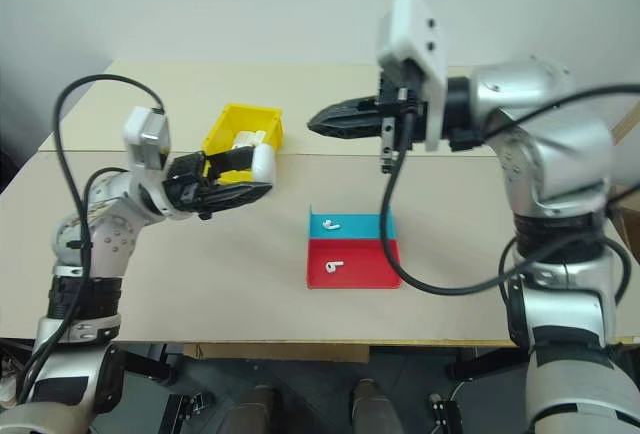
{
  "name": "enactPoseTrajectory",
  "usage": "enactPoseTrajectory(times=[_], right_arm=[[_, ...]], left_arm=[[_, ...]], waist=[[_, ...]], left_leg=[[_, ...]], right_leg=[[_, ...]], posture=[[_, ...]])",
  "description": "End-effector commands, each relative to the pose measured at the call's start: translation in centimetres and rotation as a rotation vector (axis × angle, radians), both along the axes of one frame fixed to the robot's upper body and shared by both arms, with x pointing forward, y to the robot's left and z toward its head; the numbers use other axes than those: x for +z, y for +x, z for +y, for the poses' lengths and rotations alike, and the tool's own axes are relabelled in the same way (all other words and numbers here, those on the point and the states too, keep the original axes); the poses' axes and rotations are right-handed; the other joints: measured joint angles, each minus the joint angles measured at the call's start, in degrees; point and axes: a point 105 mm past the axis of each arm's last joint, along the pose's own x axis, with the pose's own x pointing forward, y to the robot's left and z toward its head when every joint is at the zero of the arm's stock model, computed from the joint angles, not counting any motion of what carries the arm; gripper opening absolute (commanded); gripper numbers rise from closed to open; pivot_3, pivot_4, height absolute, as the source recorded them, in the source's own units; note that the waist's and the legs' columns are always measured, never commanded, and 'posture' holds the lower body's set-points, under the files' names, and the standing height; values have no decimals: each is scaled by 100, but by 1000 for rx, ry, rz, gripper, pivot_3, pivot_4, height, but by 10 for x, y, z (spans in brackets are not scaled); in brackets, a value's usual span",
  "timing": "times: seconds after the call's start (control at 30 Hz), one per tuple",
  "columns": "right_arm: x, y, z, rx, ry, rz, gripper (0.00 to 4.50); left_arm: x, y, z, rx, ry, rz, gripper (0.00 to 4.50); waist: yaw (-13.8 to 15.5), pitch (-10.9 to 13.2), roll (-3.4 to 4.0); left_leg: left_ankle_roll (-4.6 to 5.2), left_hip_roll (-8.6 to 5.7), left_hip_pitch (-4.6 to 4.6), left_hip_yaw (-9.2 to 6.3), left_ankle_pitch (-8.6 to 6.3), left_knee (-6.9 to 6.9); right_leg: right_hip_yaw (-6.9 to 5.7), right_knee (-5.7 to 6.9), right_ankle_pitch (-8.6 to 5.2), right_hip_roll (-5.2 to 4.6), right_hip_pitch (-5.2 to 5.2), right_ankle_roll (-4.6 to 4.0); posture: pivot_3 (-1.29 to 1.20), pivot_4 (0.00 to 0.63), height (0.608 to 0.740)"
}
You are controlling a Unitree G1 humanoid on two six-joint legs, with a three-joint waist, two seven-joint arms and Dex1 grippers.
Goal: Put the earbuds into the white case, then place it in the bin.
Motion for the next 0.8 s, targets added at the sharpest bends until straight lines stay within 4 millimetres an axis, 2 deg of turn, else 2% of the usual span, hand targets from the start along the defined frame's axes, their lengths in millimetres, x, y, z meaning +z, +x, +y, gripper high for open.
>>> enactPoseTrajectory(times=[0.03, 0.17, 0.33, 0.43, 0.53, 0.63, 0.8], right_arm=[[-15, -14, -5, -114, 64, 112, 18], [-30, -17, 0, -168, 142, 169, 18], [-32, -19, 4, -199, 188, 162, 18], [-33, -18, 6, -210, 189, 157, 18], [-32, -19, 7, -207, 194, 151, 18], [-31, -19, 9, -203, 195, 145, 18], [-30, -21, 10, -197, 195, 135, 18]], left_arm=[[18, 8, 11, 177, -50, -63, 2783], [26, 26, 23, 376, -119, -50, 2783], [26, 51, 34, 603, -141, -48, 2783], [19, 84, 44, 838, -105, -12, 2783], [3, 121, 48, 1055, 32, -10, 2783], [-7, 142, 42, 1095, 72, 43, 2783], [-26, 161, 32, 1105, 151, 98, 2783]], waist=[[-2, 0, -1], [-34, -1, 0], [-24, -1, -1], [12, -1, -1], [58, -1, -3], [89, -2, -3], [90, -1, -3]], left_leg=[[0, -1, 0, 1, 0, 0], [0, -1, 8, 3, 0, 1], [0, -2, 0, 1, 0, -1], [0, -5, -1, 1, 0, 0], [0, -8, 2, -1, 1, 2], [0, -10, -2, -1, 0, 2], [0, -10, -19, 0, 0, -1]], right_leg=[[2, 0, 0, 0, 0, 0], [6, 4, 3, 2, 4, 1], [4, -1, 3, 2, 0, 1], [2, -4, 3, 0, 2, 2], [2, -4, 5, -1, 7, 4], [2, -9, 6, -1, 5, 6], [2, -16, 5, 0, -9, 7]], posture=[[0, 150, 740], [0, 150, 740], [0, 150, 740], [0, 150, 740], [0, 150, 740], [0, 150, 740], [0, 150, 740]])
